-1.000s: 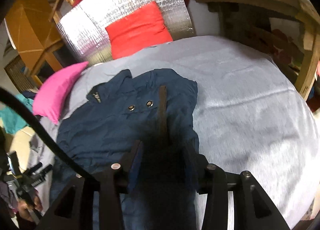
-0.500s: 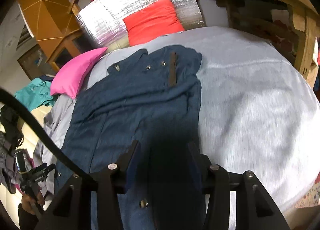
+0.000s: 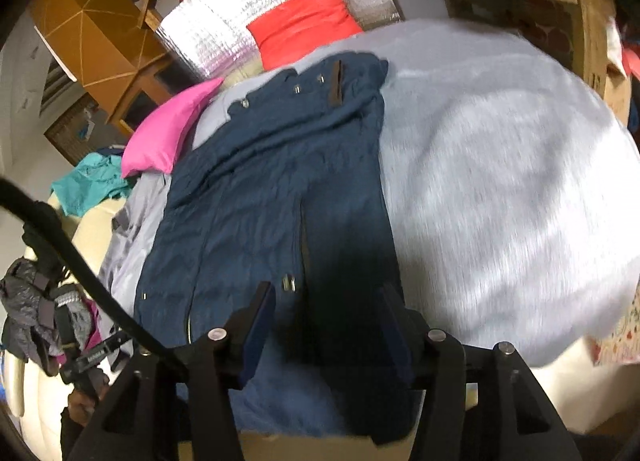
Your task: Fold large clothes
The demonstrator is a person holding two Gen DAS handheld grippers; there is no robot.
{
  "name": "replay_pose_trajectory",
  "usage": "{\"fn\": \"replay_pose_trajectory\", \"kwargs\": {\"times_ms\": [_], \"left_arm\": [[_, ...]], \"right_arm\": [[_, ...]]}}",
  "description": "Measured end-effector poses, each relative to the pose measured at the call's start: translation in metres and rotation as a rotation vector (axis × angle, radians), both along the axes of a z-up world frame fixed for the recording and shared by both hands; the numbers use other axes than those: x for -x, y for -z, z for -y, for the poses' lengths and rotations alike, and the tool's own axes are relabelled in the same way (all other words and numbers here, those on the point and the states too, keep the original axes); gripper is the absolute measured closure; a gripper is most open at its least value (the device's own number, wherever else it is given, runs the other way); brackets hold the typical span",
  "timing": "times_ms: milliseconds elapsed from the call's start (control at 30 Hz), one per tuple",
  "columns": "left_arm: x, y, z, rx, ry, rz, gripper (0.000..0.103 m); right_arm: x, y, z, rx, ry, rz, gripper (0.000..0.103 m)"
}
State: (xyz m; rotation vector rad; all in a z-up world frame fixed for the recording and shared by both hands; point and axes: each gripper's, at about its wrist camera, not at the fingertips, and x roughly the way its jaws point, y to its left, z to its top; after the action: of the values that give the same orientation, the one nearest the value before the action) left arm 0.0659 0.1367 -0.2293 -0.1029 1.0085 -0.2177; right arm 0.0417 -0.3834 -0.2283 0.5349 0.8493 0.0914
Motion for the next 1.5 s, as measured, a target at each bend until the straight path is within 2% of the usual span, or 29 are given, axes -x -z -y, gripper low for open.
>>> {"fn": "replay_pose_trajectory", "kwargs": {"times_ms": [67,167,267,333,400,533,667,733,767,800,900,967,1000,1033,1100,1167,1233,1300,1333,1400,1500], "left_arm": [[0.005,0.004,0.002,0.012,0.016,-0.015,0.018],[0.005,0.01,0.003,0.036,0.033,-0.045,0.018],[0.007,0.014,0.002,0.097,0.046,-0.069,0.018],[0.009,0.015,0.003,0.123,0.057,-0.07,0.023],[0.011,0.016,0.004,0.132,0.072,-0.075,0.037],[0.014,0.017,0.002,0.141,0.067,-0.082,0.038],[0.009,0.025,0.002,0.131,0.062,-0.131,0.036],[0.009,0.032,0.004,0.12,0.067,-0.171,0.034],[0.008,0.034,0.005,0.117,0.072,-0.182,0.034],[0.009,0.036,0.007,0.117,0.077,-0.186,0.034],[0.01,0.036,0.011,0.135,0.093,-0.177,0.034],[0.011,0.035,0.01,0.148,0.103,-0.167,0.038],[0.012,0.035,0.01,0.157,0.108,-0.164,0.045],[0.012,0.035,0.009,0.162,0.113,-0.162,0.047],[0.011,0.037,0.01,0.16,0.115,-0.165,0.047],[0.003,0.039,0.023,0.155,0.117,-0.171,0.046],[0.0,0.041,0.026,0.142,0.125,-0.168,0.046],[-0.001,0.04,0.028,0.143,0.128,-0.16,0.047],[-0.001,0.04,0.029,0.141,0.126,-0.155,0.05],[-0.001,0.04,0.028,0.134,0.119,-0.144,0.068],[-0.002,0.039,0.03,0.143,0.124,-0.139,0.069]], "right_arm": [[0.009,0.007,-0.001,-0.007,-0.008,-0.027,0.045],[0.018,0.02,-0.001,-0.004,-0.016,-0.079,0.036],[0.019,0.032,-0.002,0.013,-0.027,-0.119,0.035],[0.016,0.041,-0.005,0.035,-0.029,-0.144,0.035],[0.011,0.053,-0.009,0.044,-0.03,-0.185,0.035],[0.0,0.071,-0.018,0.082,-0.036,-0.236,0.036],[-0.001,0.071,-0.029,0.12,-0.058,-0.227,0.053],[0.002,0.068,-0.034,0.142,-0.07,-0.224,0.071],[0.005,0.067,-0.036,0.147,-0.079,-0.217,0.077],[0.006,0.065,-0.038,0.146,-0.09,-0.205,0.077],[0.008,0.065,-0.042,0.163,-0.09,-0.199,0.074],[0.006,0.067,-0.038,0.129,-0.077,-0.211,0.072],[0.005,0.07,-0.035,0.11,-0.066,-0.222,0.061],[0.004,0.072,-0.033,0.093,-0.059,-0.231,0.048],[0.001,0.076,-0.034,0.07,-0.074,-0.23,0.047],[0.001,0.077,-0.041,0.121,-0.094,-0.223,0.054],[0.002,0.074,-0.048,0.16,-0.11,-0.211,0.078],[0.004,0.07,-0.051,0.202,-0.117,-0.202,0.084],[0.005,0.068,-0.052,0.202,-0.118,-0.194,0.085],[0.005,0.067,-0.057,0.21,-0.122,-0.185,0.085],[-0.002,0.07,-0.055,0.197,-0.115,-0.197,0.079]]}}
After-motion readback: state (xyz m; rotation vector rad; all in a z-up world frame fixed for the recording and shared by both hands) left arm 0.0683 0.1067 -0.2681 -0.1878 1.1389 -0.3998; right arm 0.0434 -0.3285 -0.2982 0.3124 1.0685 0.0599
